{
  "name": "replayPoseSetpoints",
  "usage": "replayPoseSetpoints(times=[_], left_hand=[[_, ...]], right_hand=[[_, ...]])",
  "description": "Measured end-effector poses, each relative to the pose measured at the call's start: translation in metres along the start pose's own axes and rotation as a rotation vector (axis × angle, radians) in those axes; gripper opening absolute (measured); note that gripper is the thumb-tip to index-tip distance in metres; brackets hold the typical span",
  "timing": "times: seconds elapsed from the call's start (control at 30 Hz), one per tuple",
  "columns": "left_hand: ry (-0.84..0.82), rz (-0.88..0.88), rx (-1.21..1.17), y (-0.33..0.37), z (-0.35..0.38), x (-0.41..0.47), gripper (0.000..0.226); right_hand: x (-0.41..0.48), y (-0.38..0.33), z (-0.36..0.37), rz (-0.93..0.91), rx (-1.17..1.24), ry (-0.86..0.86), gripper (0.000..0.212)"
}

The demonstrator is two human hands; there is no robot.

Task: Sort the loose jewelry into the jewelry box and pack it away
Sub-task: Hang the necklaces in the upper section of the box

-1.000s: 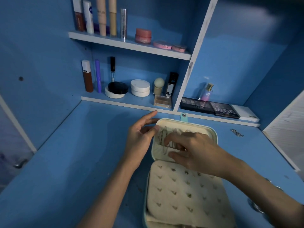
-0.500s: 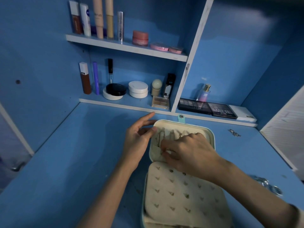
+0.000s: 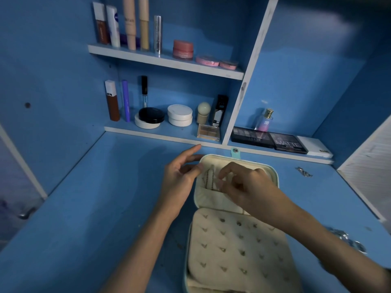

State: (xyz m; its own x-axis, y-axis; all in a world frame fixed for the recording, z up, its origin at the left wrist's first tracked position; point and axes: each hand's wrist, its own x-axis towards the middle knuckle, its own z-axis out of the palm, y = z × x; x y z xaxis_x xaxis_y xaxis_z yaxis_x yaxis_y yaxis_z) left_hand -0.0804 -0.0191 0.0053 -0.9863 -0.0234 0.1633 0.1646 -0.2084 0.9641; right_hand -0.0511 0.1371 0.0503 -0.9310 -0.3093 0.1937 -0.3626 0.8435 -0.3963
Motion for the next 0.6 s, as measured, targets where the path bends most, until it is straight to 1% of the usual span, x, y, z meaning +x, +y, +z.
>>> replayPoseSetpoints(times=[0.07,0.17,0.27,0.43,0.6], left_hand=[[0.001,0.002,0.002,0.0003,0.0,-0.0005,0.041],[0.003,0.008,0.012,0.0003,-0.0004,-0.0011,0.041],[0.001,0.013,0.02,0.0001,-0.0008,-0.0012,0.042],[0.003,0.011,0.018,0.0005,-0.0009,-0.0008,0.042],[0.003,0.008,0.015,0.0015,-0.0003,-0.0016,0.042]], right_hand=[[-0.0012,0.0006,-0.0013,0.058,0.047,-0.061,0.006],[-0.0032,-0.0022,-0.0021,0.097,0.064,-0.129,0.012],[-0.0034,-0.0051,-0.0017,0.098,0.045,-0.182,0.017],[-0.0033,-0.0053,-0.0042,0.134,0.07,-0.203,0.018],[-0.004,-0.0054,-0.0044,0.137,0.099,-0.298,0.022]])
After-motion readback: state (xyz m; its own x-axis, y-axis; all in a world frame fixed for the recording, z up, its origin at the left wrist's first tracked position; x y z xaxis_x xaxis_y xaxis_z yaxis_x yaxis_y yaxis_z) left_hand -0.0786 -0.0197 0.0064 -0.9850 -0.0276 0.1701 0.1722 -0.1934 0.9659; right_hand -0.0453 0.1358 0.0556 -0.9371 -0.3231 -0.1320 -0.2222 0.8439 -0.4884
